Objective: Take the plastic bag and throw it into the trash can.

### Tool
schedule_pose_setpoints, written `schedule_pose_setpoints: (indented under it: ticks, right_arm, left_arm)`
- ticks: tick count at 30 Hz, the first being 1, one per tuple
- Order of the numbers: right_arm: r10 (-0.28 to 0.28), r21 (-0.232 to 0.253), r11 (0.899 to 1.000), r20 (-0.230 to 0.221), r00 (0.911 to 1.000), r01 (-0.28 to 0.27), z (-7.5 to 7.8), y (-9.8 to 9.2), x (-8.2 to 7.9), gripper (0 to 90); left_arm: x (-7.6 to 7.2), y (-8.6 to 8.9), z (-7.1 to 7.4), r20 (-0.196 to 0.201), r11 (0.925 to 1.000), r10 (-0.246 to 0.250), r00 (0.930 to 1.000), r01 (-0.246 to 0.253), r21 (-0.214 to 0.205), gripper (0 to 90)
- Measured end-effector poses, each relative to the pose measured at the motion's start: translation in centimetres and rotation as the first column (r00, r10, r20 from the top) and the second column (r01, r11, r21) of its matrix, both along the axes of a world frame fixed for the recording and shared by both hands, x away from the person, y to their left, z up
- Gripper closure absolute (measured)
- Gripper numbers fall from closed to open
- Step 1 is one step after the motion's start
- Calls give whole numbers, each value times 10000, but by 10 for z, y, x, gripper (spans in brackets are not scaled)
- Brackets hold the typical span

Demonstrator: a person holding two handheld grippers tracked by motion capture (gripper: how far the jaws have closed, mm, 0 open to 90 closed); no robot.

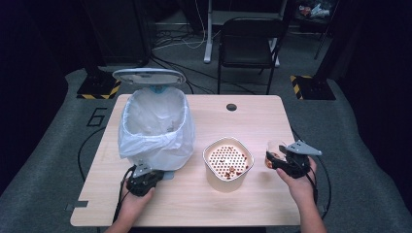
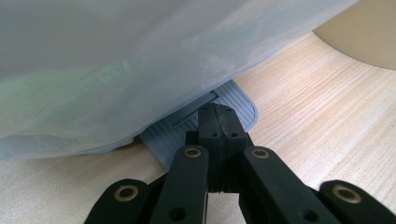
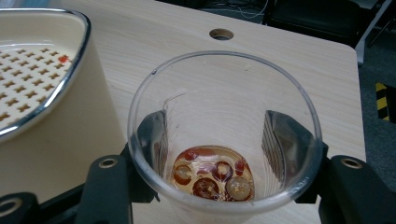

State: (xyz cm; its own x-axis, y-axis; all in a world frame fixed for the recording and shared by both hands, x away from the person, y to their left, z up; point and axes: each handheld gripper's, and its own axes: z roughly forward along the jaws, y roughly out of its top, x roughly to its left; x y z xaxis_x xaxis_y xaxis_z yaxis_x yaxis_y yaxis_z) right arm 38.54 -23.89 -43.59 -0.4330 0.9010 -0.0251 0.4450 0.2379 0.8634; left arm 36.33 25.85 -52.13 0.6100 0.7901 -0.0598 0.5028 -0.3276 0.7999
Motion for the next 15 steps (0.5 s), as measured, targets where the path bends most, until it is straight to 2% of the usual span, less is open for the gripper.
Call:
schedule_pose_setpoints:
  ticks: [10,15]
  right_arm:
    - [204,-338,9993,636,9978,-183,15,7,-5,430]
    - [312,-666,9975,1025,9942,-244,23,13,-8,432]
  left_arm:
    - [0,0,0,15,10000,-4,10000,4,15,900]
    - [0,0,0,22,10000,-10,10000,10,38,900]
